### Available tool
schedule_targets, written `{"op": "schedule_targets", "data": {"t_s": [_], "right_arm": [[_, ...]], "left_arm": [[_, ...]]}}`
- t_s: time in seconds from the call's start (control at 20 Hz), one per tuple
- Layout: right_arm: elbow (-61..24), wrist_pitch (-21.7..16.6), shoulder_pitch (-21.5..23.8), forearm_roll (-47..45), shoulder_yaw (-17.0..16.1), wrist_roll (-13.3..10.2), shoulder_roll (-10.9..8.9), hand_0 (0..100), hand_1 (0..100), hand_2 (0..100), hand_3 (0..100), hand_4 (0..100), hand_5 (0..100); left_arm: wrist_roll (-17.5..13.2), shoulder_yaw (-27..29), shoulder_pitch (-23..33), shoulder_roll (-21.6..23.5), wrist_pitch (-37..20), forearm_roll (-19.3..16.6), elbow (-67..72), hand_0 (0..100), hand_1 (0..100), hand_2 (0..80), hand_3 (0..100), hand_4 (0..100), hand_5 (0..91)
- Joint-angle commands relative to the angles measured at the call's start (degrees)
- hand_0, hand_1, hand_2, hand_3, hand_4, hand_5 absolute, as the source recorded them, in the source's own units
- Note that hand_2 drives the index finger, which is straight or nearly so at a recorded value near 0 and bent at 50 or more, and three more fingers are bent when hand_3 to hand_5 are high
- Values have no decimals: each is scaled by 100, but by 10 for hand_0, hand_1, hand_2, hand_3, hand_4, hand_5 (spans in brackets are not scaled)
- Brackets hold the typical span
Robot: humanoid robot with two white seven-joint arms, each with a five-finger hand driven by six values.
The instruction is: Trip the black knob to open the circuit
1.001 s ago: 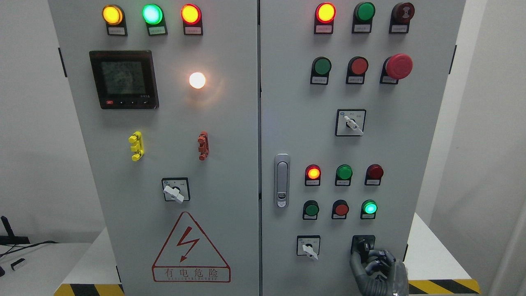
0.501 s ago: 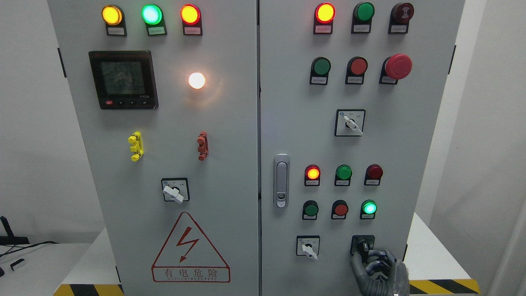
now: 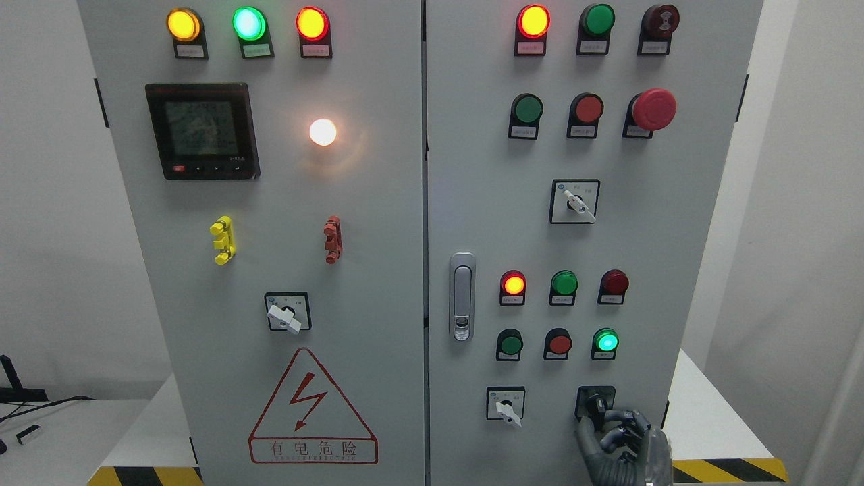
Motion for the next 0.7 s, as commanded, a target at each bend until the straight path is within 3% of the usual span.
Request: {"op": "schedule_targets", "data": {"t_s": [0.0,0.25,0.65], "right_arm": [[-3,-388,11,44,-9,-13,-9,415,876,479,820,820,921],[-3,-598,82,44,-70,-13,-61,420,884,444,787,810,910],[-3,-616,196,35,-132,-13,-61,419,886,437,782,804,908]], "left_arm": [[-4,0,0,3,2,-176,-1,120,389,0,0,0,0],[-4,0,0,3,2,-176,-1,120,389,0,0,0,0],[-4,0,0,3,2,-176,8,120,389,0,0,0,0]]}}
